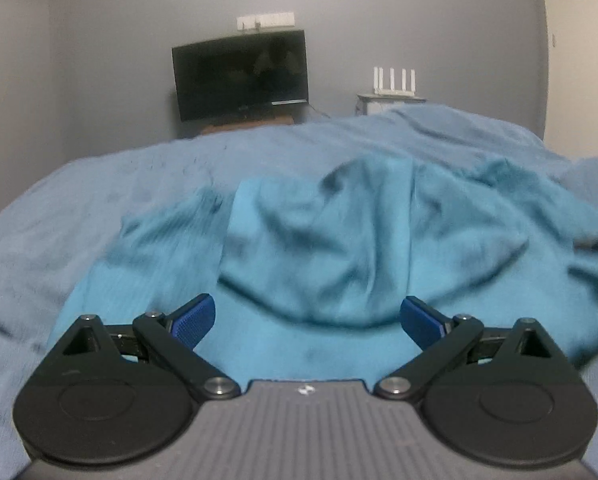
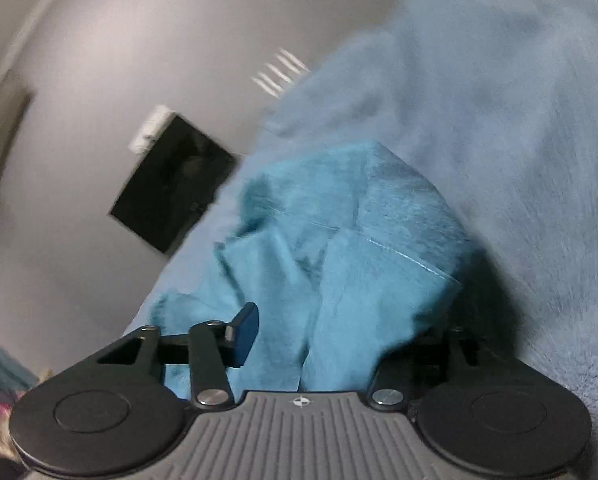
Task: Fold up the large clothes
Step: 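Grasp the teal jacket edge with the right gripper and fold it inward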
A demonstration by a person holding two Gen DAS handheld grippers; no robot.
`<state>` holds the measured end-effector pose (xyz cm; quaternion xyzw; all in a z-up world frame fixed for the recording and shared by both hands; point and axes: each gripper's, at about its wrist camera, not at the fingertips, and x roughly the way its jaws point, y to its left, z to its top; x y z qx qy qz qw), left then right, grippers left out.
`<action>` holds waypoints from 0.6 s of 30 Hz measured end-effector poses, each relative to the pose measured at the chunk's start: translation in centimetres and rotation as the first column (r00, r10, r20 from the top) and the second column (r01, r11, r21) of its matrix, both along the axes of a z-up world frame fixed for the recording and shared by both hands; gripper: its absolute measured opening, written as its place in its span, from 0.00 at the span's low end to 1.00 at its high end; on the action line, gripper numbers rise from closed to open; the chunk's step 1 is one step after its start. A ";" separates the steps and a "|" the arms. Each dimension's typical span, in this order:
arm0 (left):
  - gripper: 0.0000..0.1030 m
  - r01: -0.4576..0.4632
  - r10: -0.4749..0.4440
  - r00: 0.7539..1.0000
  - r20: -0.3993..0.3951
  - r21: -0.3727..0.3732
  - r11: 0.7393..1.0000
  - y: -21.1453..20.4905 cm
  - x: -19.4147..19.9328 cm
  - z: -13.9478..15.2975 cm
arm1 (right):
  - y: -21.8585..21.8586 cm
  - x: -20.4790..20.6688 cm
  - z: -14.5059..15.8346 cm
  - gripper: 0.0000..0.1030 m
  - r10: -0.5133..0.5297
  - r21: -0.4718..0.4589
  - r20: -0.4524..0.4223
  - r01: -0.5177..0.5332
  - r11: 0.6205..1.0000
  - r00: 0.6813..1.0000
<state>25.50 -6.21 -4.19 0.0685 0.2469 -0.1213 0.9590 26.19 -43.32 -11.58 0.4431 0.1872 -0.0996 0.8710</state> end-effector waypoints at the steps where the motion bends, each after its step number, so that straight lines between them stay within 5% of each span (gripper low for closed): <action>1: 0.97 -0.011 0.011 1.000 0.012 -0.004 1.000 -1.0 0.9 0.2 | -0.8 0.1 -1.1 0.47 -0.014 0.056 -0.016 0.015 0.998 1.000; 3: 0.97 -0.029 0.029 0.999 0.030 0.005 1.000 -2.6 2.3 0.3 | -1.4 0.1 -1.8 0.33 -0.028 0.094 -0.014 0.029 0.995 1.000; 6: 0.97 -0.045 0.044 0.999 0.018 0.055 0.997 -5.0 4.1 -0.9 | -0.9 0.2 -0.6 0.13 -0.001 0.025 0.019 0.000 1.000 1.000; 10: 0.95 -0.002 0.005 1.000 -0.018 0.184 0.983 -7.7 3.6 -5.0 | 0.5 0.1 1.9 0.10 0.049 -0.107 0.083 -0.040 0.993 0.995; 13: 0.93 0.000 0.008 0.999 -0.035 0.209 0.978 -8.1 2.8 -8.0 | 1.7 -0.6 4.4 0.09 0.106 -0.205 0.116 -0.081 0.975 0.988; 18: 0.93 0.000 0.005 1.000 -0.025 0.215 0.977 -8.5 3.0 -9.0 | 6.1 -1.9 7.7 0.09 0.244 -0.485 0.149 -0.144 0.863 0.958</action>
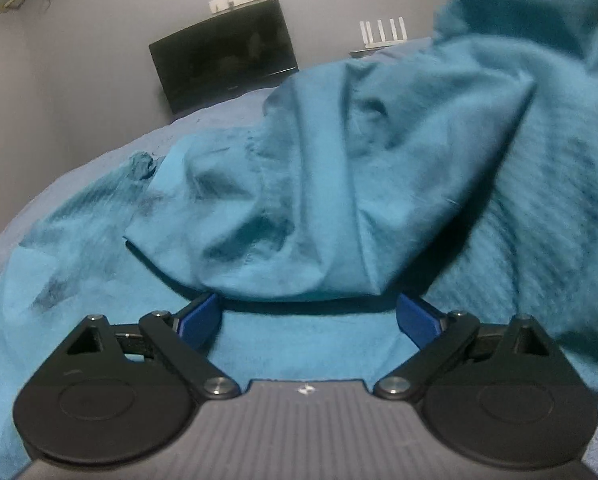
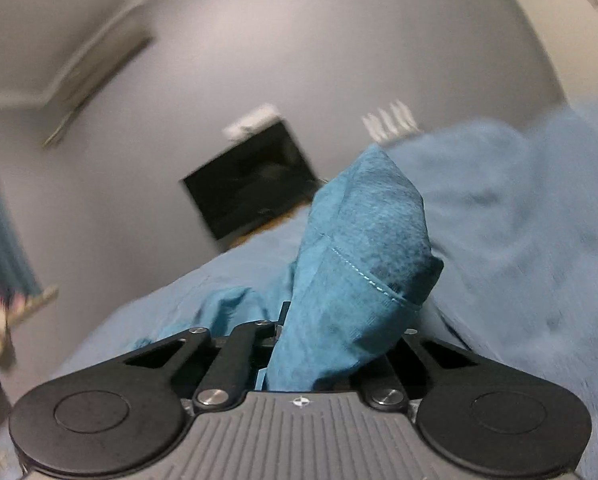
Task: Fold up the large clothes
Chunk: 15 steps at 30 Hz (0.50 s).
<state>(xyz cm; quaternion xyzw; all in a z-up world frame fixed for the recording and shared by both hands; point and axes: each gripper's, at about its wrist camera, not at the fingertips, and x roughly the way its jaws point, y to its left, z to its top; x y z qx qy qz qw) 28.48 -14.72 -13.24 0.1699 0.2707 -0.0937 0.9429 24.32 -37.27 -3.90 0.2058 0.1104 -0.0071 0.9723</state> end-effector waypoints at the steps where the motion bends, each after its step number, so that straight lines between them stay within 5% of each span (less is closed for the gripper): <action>1: 0.92 0.008 -0.008 1.000 -0.001 0.013 1.000 -0.1 0.0 0.4 | 0.6 -0.3 0.5 0.09 0.015 -0.037 0.011 -0.015 0.999 1.000; 4: 0.87 0.105 -0.105 0.994 -0.001 0.015 0.994 0.5 -0.8 3.0 | 2.1 -0.9 1.9 0.09 0.036 -0.153 0.034 -0.030 0.988 0.999; 7: 0.88 0.089 -0.074 0.985 0.157 -0.089 0.992 3.1 -1.8 6.6 | 1.8 -1.1 2.2 0.09 0.004 -0.155 0.011 -0.002 0.988 1.000; 10: 0.88 0.020 -0.008 0.997 0.079 -0.151 0.988 3.9 0.8 6.7 | 2.1 -1.5 2.3 0.09 -0.031 -0.147 -0.009 0.030 0.989 0.999; 15: 0.87 0.015 -0.015 1.000 -0.020 0.019 1.000 2.1 3.7 1.8 | 4.7 -0.6 3.3 0.09 -0.030 -0.196 -0.010 0.028 0.980 0.999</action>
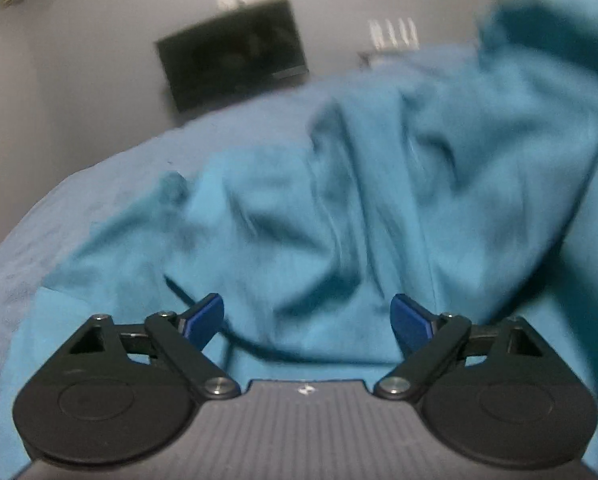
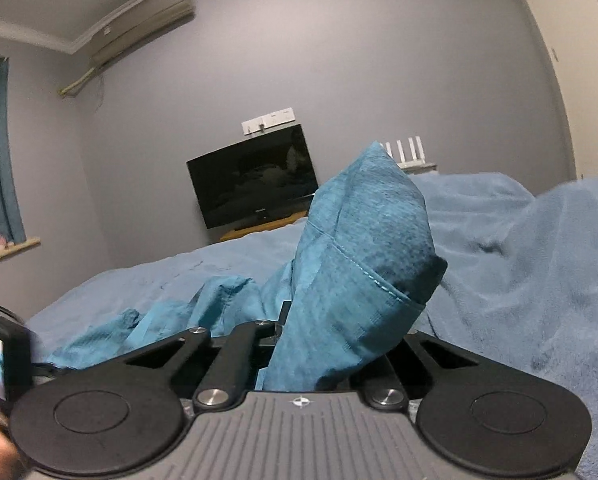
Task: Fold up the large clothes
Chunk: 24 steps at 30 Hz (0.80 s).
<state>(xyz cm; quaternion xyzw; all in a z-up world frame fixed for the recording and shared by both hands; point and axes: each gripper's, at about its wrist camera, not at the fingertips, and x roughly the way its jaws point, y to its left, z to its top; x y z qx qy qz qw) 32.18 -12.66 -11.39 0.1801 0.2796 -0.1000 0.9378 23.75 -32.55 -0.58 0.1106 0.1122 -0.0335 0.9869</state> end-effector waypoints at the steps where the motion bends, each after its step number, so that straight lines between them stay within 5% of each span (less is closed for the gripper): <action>1: 0.87 0.019 -0.019 1.000 0.009 0.025 1.000 -0.2 -0.1 -0.6 | 0.7 -1.7 -0.3 0.09 0.008 -0.014 0.001 -0.008 1.000 1.000; 4: 0.86 0.051 -0.051 0.999 -0.007 0.023 0.998 -0.3 -0.3 -0.2 | 1.9 -2.6 0.2 0.09 0.023 -0.053 0.001 -0.023 0.998 1.000; 9: 0.86 -0.006 -0.006 0.998 -0.066 -0.191 0.982 6.7 0.9 5.3 | 4.6 -1.9 1.8 0.09 0.035 -0.146 -0.010 -0.036 0.989 0.999; 11: 0.86 -0.068 0.049 0.997 -0.067 -0.323 0.944 10.9 1.0 7.7 | 6.5 -1.9 2.8 0.09 0.054 -0.207 -0.015 -0.056 0.977 0.998; 16: 0.86 -0.153 0.136 0.988 -0.075 -0.598 0.787 20.8 -1.4 11.2 | 13.7 -0.7 3.6 0.09 0.159 -0.398 -0.038 -0.161 0.903 0.987; 21: 0.86 -0.162 0.117 0.986 -0.118 -0.833 0.529 27.5 -2.7 11.1 | 21.5 -0.1 2.5 0.09 0.292 -0.548 -0.065 -0.279 0.789 0.954; 23: 0.86 -0.147 0.075 0.989 -0.126 -0.873 0.464 28.5 -3.0 10.8 | 24.7 0.3 1.9 0.09 0.351 -0.591 -0.086 -0.331 0.735 0.933; 24: 0.86 -0.143 0.065 0.990 -0.127 -0.879 0.455 28.9 -3.1 11.0 | 25.9 -0.1 1.5 0.09 0.375 -0.612 -0.097 -0.352 0.708 0.922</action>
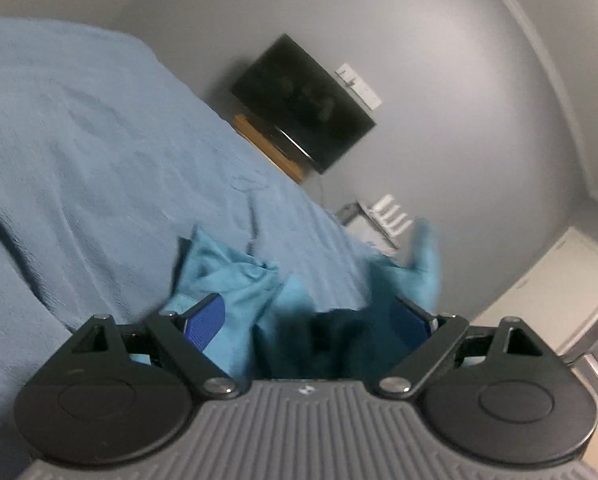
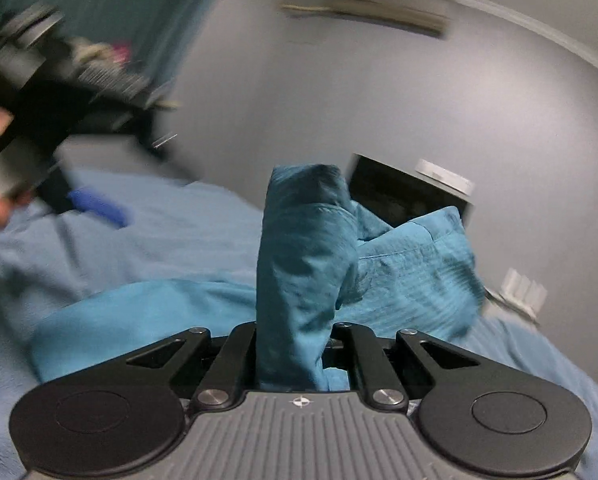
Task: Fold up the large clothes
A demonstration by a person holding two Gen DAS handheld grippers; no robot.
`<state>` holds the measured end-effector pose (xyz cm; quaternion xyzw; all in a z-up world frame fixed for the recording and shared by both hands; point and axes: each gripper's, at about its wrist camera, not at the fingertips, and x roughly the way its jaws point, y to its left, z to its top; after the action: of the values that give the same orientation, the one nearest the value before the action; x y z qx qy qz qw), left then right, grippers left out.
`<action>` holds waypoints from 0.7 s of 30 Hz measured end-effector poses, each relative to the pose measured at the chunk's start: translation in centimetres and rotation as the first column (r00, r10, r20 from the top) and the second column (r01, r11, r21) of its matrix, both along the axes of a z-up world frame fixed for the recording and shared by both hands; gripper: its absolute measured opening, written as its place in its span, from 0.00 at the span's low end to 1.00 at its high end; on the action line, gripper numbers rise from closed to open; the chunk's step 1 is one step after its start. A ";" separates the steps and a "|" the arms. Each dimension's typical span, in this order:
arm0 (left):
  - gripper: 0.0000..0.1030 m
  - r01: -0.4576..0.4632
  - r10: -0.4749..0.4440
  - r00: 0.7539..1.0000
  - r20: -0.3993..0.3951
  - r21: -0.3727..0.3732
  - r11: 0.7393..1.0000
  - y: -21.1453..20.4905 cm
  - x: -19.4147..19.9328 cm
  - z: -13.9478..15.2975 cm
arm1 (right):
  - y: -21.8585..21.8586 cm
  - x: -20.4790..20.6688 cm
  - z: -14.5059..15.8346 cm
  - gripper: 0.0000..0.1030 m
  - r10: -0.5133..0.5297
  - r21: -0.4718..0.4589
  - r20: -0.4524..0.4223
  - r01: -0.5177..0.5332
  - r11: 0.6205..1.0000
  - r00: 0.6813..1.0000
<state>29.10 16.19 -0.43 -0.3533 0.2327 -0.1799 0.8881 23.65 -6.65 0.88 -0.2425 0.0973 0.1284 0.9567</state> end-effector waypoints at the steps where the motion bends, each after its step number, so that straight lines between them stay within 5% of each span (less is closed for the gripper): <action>1: 0.86 0.004 -0.004 1.000 0.002 0.003 1.000 0.2 0.4 0.2 | 1.4 -0.1 -0.8 0.09 0.033 -0.040 -0.002 -0.033 0.999 0.999; 6: 0.86 0.002 0.000 1.000 -0.019 0.118 0.993 0.4 1.0 0.3 | 6.3 -0.5 -4.6 0.09 0.157 -0.194 -0.051 -0.164 0.967 0.986; 10: 0.86 0.074 -0.039 0.986 -0.165 0.210 0.975 -0.2 3.2 -2.9 | 7.8 0.3 -6.5 0.09 0.174 -0.183 -0.126 -0.195 0.964 0.977; 11: 0.78 0.093 -0.045 0.977 -0.210 0.222 0.971 -0.4 3.7 -4.0 | 7.9 0.3 -6.8 0.10 0.172 -0.174 -0.131 -0.193 0.966 0.976; 12: 0.52 0.112 -0.053 0.966 -0.253 0.225 0.968 -0.4 4.1 -5.0 | 8.1 0.3 -6.9 0.11 0.172 -0.166 -0.131 -0.192 0.967 0.976; 14: 0.25 0.142 -0.087 0.947 -0.308 0.162 0.977 0.0 4.8 -6.6 | 8.0 0.3 -6.8 0.14 0.180 -0.136 -0.145 -0.200 0.970 0.973; 17: 0.12 0.129 -0.087 0.950 -0.300 0.123 0.984 0.6 4.7 -6.7 | 6.8 -0.8 -6.2 0.23 0.195 -0.114 -0.166 -0.215 0.970 0.967; 21: 0.11 0.112 -0.050 0.951 -0.307 0.187 0.976 0.6 4.0 -6.7 | 5.0 -3.9 -4.3 0.45 0.235 -0.032 -0.209 -0.246 0.969 0.949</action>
<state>33.09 16.78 -7.10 -0.2745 0.3963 -0.1361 0.8655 19.70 -1.65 -3.40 -0.2654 0.1680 0.2654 0.9116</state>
